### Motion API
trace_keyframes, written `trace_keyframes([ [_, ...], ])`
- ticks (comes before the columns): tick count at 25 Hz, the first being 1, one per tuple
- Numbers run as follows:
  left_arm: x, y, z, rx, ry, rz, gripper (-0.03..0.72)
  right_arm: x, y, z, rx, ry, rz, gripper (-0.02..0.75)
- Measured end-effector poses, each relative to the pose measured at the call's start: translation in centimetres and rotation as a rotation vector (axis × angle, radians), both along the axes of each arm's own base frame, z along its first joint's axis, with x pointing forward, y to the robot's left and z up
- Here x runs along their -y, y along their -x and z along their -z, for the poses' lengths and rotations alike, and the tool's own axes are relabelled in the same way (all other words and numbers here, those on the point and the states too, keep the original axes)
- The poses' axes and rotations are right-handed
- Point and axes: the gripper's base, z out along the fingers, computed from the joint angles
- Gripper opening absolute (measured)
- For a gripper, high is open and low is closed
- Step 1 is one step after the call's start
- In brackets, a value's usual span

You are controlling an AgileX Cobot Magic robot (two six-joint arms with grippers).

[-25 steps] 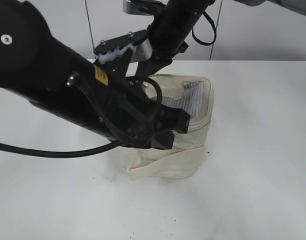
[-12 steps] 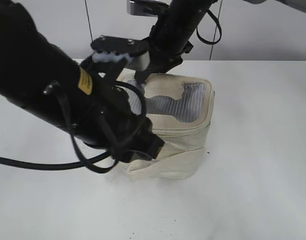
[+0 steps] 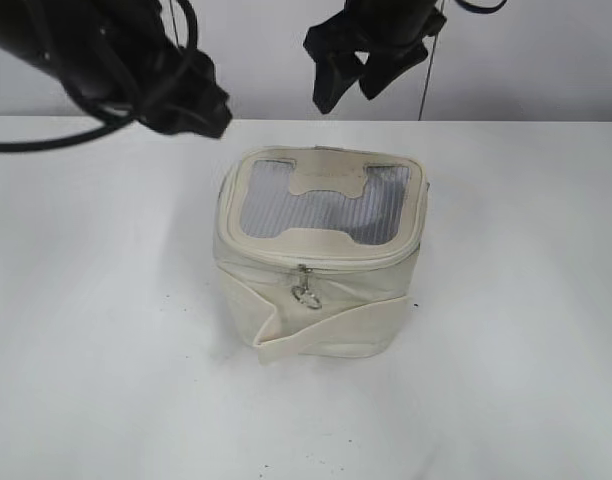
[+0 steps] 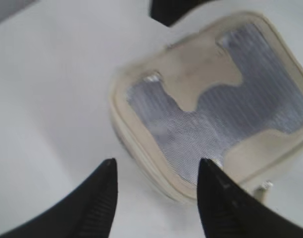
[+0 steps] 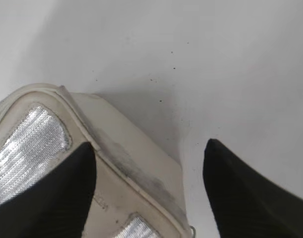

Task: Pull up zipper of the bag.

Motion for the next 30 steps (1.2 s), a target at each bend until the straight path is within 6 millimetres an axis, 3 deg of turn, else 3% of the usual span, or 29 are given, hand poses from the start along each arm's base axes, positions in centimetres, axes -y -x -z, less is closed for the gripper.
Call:
trace_keyframes([
  [6, -0.9, -5.9, -0.4, 0.047, -0.008, 0.028, 0.405, 3.5, 0.4, -3.4, 0.052, -0.019, 0.073, 0.527],
  [11, 1.7, -9.9, 1.0, 0.027, -0.001, 0.121, 0.407, 7.8, 1.6, -3.6, 0.002, 0.002, 0.156, 0.527],
  [18, 6.0, -13.4, 3.8, -0.083, 0.048, 0.347, 0.42, 13.8, 4.6, -1.3, -0.133, 0.051, 0.262, 0.527],
  [25, 9.1, -14.8, 5.6, -0.187, 0.152, 0.548, 0.428, 14.5, 9.1, 1.7, -0.279, 0.054, 0.22, 0.527],
  [30, 10.2, -15.3, 7.2, -0.254, 0.157, 0.622, 0.452, 14.6, 11.3, 4.1, -0.347, 0.047, 0.222, 0.527],
])
